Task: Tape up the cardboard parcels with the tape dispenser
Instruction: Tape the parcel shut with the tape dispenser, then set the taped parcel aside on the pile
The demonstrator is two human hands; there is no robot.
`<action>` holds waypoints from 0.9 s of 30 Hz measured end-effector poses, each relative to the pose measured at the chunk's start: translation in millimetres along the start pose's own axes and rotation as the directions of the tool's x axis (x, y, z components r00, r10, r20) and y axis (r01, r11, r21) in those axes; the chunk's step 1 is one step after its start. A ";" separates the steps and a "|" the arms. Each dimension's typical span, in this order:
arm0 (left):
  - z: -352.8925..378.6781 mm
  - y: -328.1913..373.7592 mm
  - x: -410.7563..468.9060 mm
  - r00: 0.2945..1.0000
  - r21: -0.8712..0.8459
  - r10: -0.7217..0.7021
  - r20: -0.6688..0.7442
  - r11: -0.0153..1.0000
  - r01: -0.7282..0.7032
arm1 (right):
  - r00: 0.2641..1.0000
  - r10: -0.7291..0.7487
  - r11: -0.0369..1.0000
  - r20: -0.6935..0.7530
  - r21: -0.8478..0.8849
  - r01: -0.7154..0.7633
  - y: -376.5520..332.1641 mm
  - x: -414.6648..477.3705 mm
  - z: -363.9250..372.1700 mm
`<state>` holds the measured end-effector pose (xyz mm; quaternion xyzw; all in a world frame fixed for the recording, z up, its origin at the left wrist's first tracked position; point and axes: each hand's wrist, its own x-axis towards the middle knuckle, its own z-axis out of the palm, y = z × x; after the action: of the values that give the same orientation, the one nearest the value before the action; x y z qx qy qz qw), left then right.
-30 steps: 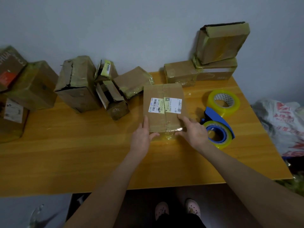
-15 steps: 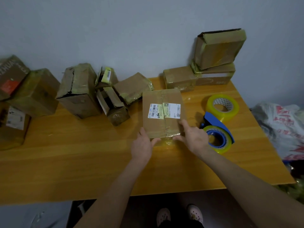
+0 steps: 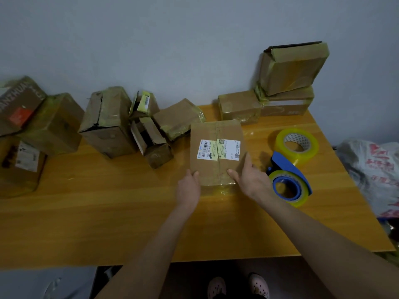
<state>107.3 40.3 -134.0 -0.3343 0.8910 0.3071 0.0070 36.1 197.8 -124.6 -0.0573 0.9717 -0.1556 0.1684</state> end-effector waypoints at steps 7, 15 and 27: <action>1.0 -1.5 4.1 0.993 -0.187 0.025 0.117 0.982 -0.003 | 0.995 0.063 0.985 0.082 0.158 -0.076 1.9 9.5 0.7; -12.3 3.8 17.3 0.971 -0.474 -0.084 0.225 0.861 0.185 | 0.973 0.128 0.718 0.190 0.659 -0.224 5.5 13.3 -1.0; -98.2 52.3 8.8 0.969 -0.506 0.050 -0.243 0.846 -0.171 | 1.000 0.006 0.447 0.008 0.894 -0.010 -49.7 23.4 -72.0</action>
<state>88.0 11.7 -28.0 -0.3032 0.7870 0.4985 -0.2005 -7.8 167.4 -51.5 0.0443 0.7447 -0.6422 0.1759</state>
